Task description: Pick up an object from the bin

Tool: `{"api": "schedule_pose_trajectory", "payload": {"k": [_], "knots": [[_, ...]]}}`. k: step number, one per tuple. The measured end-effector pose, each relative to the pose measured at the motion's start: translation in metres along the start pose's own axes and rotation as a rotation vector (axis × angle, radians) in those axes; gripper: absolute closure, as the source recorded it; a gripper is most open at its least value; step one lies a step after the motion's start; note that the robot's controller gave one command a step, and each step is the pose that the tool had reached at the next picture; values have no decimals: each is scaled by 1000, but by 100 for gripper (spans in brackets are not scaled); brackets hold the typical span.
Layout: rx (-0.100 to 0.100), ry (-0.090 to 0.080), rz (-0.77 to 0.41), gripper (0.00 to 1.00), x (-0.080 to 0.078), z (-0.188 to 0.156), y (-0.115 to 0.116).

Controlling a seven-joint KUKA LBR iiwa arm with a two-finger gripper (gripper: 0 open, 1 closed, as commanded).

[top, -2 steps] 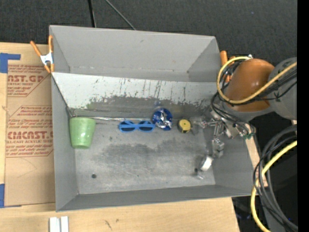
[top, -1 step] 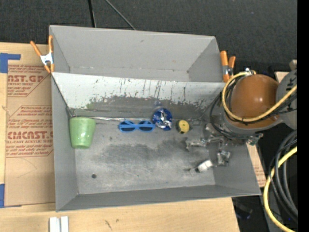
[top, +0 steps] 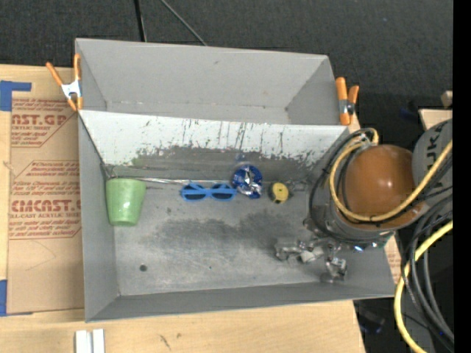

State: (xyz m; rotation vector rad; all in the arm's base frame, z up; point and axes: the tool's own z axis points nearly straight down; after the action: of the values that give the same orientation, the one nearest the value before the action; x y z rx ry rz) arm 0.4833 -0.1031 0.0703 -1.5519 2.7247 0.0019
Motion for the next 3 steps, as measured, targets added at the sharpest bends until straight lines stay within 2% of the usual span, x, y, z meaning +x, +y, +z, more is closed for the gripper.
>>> {"api": "schedule_pose_trajectory", "payload": {"k": [1, 2, 3], "knots": [[8, 0, -5, 0, -30, -62, -72], [-9, 0, -110, 0, 16, -6, -10], [-6, 1, -115, 0, -1, 1, -17]]}}
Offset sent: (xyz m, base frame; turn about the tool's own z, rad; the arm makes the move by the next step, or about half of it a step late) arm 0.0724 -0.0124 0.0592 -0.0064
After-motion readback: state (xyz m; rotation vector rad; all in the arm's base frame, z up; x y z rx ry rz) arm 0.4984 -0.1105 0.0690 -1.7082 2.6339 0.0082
